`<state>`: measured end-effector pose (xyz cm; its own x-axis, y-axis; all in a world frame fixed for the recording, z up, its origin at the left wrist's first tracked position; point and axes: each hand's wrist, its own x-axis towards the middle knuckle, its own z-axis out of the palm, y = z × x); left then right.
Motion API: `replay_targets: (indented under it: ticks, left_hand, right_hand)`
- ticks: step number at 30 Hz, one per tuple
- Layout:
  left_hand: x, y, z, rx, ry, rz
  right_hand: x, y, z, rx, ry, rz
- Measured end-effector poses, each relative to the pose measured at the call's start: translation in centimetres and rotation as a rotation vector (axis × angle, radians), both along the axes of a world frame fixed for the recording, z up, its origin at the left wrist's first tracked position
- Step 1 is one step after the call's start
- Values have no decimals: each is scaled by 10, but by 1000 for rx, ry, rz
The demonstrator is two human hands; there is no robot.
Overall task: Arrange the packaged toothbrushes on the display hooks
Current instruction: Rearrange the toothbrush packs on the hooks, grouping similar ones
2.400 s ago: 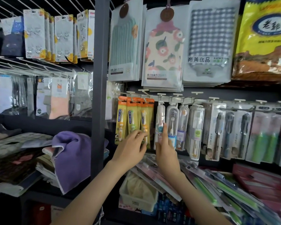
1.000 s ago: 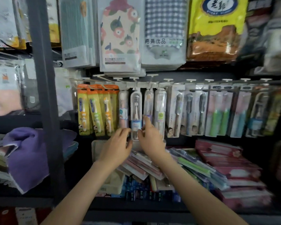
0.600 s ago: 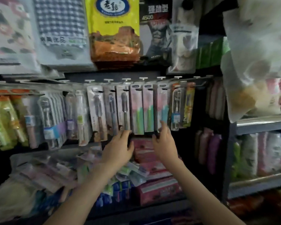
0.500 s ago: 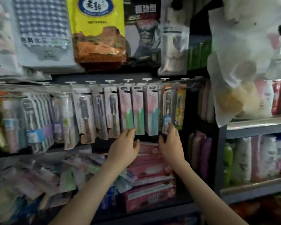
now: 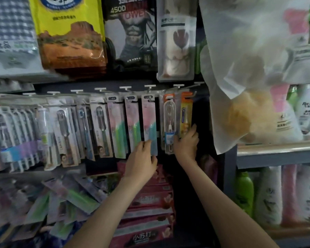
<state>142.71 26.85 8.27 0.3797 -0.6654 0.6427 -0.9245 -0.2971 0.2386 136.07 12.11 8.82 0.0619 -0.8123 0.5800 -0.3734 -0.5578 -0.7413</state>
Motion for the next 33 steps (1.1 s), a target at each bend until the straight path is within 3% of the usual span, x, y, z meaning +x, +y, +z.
replay_targets:
  ticks: [14,24,33]
  left_hand:
    - [16,-1,1,-50,-10,27]
    - [-11,14,-10,-93,50,-58]
    - [-2,82,-41,-114,214,-53]
  right_hand:
    - [11,-7,19,-32,116,-107]
    - [-34,60,-6,-72,-109,201]
    - [-49,145,-43,90,68,457]
